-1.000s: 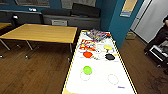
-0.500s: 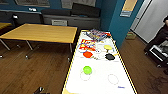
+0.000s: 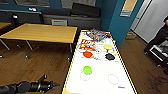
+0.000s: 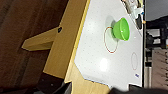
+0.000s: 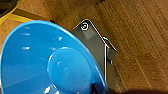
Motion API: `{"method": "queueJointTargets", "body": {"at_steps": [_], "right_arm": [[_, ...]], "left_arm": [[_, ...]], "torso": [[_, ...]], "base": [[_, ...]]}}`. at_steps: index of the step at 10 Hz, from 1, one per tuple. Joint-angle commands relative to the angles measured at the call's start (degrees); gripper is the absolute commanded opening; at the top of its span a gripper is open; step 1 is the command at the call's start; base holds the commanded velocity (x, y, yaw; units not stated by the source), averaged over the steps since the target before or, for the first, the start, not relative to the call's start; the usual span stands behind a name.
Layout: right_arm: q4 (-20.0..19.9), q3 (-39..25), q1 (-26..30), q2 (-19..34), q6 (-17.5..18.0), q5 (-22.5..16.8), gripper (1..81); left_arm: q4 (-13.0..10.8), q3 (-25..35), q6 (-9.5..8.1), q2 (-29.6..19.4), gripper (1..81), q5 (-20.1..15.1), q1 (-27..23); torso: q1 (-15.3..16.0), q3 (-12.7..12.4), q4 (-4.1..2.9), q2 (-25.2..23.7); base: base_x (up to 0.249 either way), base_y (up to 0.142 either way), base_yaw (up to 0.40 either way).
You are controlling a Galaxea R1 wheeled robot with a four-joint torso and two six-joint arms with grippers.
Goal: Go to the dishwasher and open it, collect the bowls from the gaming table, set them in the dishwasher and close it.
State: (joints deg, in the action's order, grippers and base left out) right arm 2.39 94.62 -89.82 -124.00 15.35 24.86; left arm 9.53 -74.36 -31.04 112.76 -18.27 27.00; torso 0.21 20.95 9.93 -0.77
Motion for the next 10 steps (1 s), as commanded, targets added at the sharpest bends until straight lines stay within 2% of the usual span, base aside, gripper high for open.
{"method": "queueJointTargets", "body": {"at_steps": [1,3,4,5,7,8,10], "right_arm": [[-0.2,-1.0,1.1,3.1,0.2,-3.0,1.0],[-0.7,-1.3,2.1,2.6,0.2,-4.2,1.0],[-0.6,-1.4,2.8,2.3,0.2,-5.3,1.0],[-0.7,-1.5,3.0,2.1,0.2,-5.6,1.0],[-0.6,-1.6,3.0,1.9,0.2,-5.6,1.0],[-0.5,-1.6,3.0,1.8,0.2,-5.6,1.0],[-0.6,-1.6,3.0,1.7,0.2,-5.6,1.0]], "left_arm": [[1.5,-3.2,-5.16,-1.6,81.1,-4.1,-7.8],[1.3,-4.8,-10.08,-2.1,81.1,-4.1,-7.6],[1.2,-5.1,-11.33,-2.0,81.1,-4.0,-7.6],[0.9,-5.5,-11.24,-1.3,81.1,-3.8,-8.3],[-3.7,-5.8,-11.5,1.8,81.1,-3.7,-9.9],[-3.8,-5.8,-11.76,3.7,81.1,-3.6,-10.4],[-3.9,-7.6,-13.34,9.3,81.1,-3.4,-10.5]], "torso": [[0.0,0.0,0.0,0.0],[0.0,0.0,0.0,0.0],[0.0,0.0,0.0,0.0],[0.0,0.0,0.0,0.0],[0.0,0.0,0.0,0.0],[0.0,0.0,0.0,0.0],[0.0,0.0,0.0,0.0]], "base": [[0.0,0.0,0.0],[0.0,0.0,0.0],[0.0,0.0,0.0],[0.0,0.0,0.0],[0.0,0.0,0.0],[0.0,0.0,0.0],[0.0,0.0,0.0]]}}
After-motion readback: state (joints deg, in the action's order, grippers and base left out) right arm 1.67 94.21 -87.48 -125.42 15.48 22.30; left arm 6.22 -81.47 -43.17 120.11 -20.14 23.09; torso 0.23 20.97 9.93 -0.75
